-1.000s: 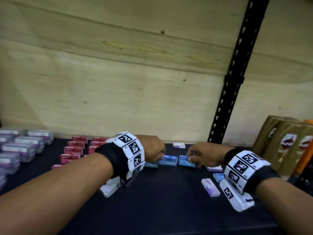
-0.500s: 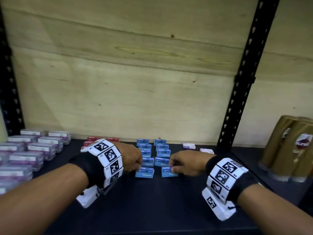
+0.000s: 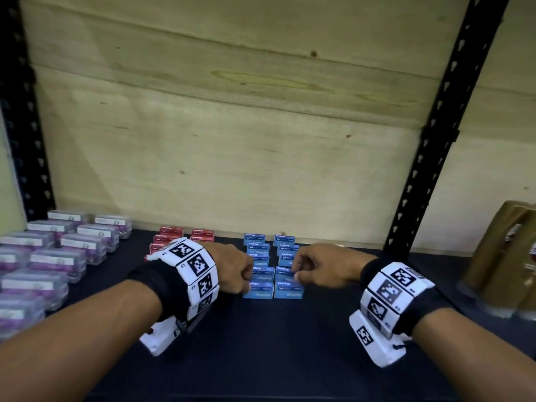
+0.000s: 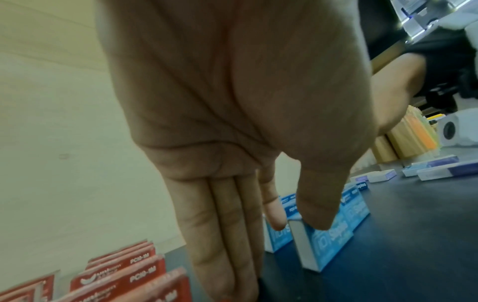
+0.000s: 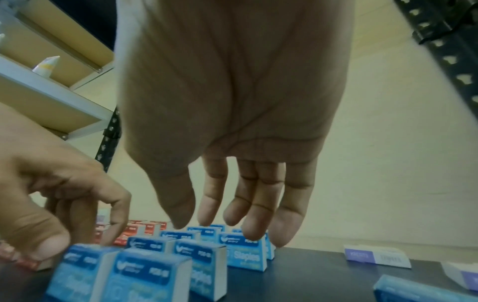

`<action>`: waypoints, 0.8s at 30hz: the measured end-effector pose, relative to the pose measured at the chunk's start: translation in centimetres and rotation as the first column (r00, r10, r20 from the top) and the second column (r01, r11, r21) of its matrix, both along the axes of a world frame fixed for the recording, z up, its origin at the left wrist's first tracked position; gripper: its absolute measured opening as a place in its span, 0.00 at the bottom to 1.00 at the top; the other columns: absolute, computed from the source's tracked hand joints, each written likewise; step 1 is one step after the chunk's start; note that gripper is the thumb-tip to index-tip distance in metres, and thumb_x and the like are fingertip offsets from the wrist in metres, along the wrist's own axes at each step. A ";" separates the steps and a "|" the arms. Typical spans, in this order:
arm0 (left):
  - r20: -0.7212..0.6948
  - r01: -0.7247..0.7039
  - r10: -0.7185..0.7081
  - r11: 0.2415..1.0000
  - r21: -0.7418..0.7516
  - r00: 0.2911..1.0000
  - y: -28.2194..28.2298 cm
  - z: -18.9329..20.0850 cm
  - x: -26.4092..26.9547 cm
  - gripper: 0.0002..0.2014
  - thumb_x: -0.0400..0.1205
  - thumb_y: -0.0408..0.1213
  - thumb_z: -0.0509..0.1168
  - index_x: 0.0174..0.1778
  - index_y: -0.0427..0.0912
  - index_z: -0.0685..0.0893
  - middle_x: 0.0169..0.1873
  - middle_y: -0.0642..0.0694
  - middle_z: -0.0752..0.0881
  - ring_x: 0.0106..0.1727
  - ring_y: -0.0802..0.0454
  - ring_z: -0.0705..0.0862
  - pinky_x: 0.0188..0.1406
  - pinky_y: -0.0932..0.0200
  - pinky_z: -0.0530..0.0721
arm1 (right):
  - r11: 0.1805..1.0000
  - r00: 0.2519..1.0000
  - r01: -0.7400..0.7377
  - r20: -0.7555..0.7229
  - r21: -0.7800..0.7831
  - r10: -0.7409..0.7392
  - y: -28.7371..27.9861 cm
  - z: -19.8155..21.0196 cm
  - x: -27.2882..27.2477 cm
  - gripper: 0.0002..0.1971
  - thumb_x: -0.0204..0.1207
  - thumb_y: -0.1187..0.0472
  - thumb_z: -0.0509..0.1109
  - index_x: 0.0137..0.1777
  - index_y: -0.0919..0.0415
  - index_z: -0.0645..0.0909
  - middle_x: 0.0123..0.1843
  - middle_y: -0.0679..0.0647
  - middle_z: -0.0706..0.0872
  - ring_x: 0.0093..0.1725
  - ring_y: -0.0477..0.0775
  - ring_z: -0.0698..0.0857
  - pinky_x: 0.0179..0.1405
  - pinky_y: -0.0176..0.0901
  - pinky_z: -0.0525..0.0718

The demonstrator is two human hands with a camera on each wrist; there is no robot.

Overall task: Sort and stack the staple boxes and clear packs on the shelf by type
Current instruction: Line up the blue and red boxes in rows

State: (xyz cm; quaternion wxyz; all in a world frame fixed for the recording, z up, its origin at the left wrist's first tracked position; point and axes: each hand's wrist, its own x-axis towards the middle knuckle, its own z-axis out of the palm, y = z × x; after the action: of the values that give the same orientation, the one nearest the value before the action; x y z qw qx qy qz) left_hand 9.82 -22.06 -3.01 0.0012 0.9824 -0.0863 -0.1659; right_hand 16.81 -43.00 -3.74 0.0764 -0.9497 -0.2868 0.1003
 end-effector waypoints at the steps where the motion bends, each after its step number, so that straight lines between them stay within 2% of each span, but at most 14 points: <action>1: 0.003 0.000 0.000 1.000 -0.012 1.000 0.1 -0.1 0.1 0.12 0.83 0.52 0.64 0.60 0.53 0.77 0.55 0.53 0.82 0.53 0.52 0.81 0.59 0.53 0.80 | 1.000 1.000 0.013 0.025 0.007 -0.013 0.0 0.3 0.3 0.07 0.79 0.48 0.70 0.54 0.45 0.80 0.47 0.41 0.83 0.50 0.46 0.82 0.49 0.38 0.76; 4: 0.020 0.001 -0.001 1.000 -0.029 1.000 0.4 -0.3 0.3 0.10 0.82 0.49 0.66 0.55 0.51 0.78 0.43 0.57 0.80 0.47 0.54 0.80 0.49 0.57 0.79 | 0.999 0.998 0.043 0.052 -0.010 -0.042 0.2 0.6 1.1 0.12 0.79 0.46 0.71 0.59 0.47 0.81 0.52 0.44 0.83 0.53 0.46 0.82 0.53 0.39 0.77; 7: 0.052 0.012 -0.011 1.000 -0.020 0.999 0.4 -0.4 0.4 0.07 0.83 0.45 0.65 0.53 0.50 0.78 0.40 0.57 0.78 0.45 0.54 0.79 0.45 0.58 0.76 | 0.997 0.999 0.037 0.035 -0.063 -0.035 0.8 0.1 1.5 0.13 0.78 0.48 0.73 0.60 0.50 0.83 0.55 0.46 0.86 0.53 0.47 0.83 0.54 0.39 0.79; 10: 0.059 0.017 -0.017 1.000 -0.006 0.998 0.5 -0.5 0.5 0.08 0.83 0.44 0.64 0.56 0.48 0.78 0.43 0.54 0.80 0.46 0.52 0.80 0.48 0.57 0.79 | 0.996 0.999 0.024 0.023 -0.084 -0.022 1.1 0.0 1.7 0.11 0.78 0.51 0.74 0.57 0.53 0.85 0.51 0.46 0.88 0.51 0.47 0.84 0.51 0.38 0.79; 14: 0.051 0.013 -0.013 1.000 -0.001 0.999 0.6 -0.6 0.7 0.10 0.83 0.45 0.64 0.58 0.48 0.78 0.53 0.50 0.83 0.54 0.49 0.83 0.55 0.54 0.82 | 0.992 0.998 0.056 0.046 -0.115 -0.051 0.9 0.3 2.3 0.11 0.79 0.53 0.74 0.59 0.53 0.85 0.48 0.43 0.84 0.51 0.45 0.82 0.51 0.36 0.76; 18: 0.058 0.024 -0.024 1.000 -0.007 0.998 0.5 -0.6 1.0 0.10 0.84 0.43 0.64 0.60 0.47 0.78 0.50 0.51 0.81 0.50 0.52 0.81 0.48 0.58 0.77 | 0.988 0.996 0.088 0.039 -0.128 -0.084 0.3 0.3 2.8 0.09 0.80 0.53 0.72 0.58 0.51 0.84 0.49 0.43 0.84 0.50 0.45 0.82 0.51 0.36 0.76; 22: 0.074 0.028 -0.029 0.999 0.015 0.997 0.5 -0.6 1.1 0.12 0.84 0.45 0.63 0.61 0.47 0.78 0.49 0.52 0.80 0.49 0.52 0.79 0.47 0.58 0.76 | 0.997 0.996 0.073 0.047 0.001 -0.073 0.2 0.1 2.4 0.06 0.80 0.58 0.69 0.54 0.47 0.79 0.47 0.43 0.83 0.46 0.44 0.81 0.44 0.35 0.75; 24: 0.078 0.034 -0.037 0.999 0.035 0.996 0.4 -0.6 1.1 0.13 0.84 0.45 0.62 0.62 0.45 0.78 0.52 0.49 0.82 0.49 0.51 0.80 0.47 0.59 0.78 | 0.996 0.999 0.021 0.025 0.086 -0.023 0.3 0.2 1.8 0.07 0.79 0.59 0.69 0.54 0.48 0.81 0.45 0.43 0.83 0.43 0.43 0.81 0.45 0.36 0.78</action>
State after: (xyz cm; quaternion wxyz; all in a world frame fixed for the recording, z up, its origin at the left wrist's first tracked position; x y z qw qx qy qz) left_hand 10.87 -21.65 -3.65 -0.0217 0.9863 -0.1008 -0.1288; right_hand 18.65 -42.71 -3.58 0.1145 -0.9498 -0.2813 0.0747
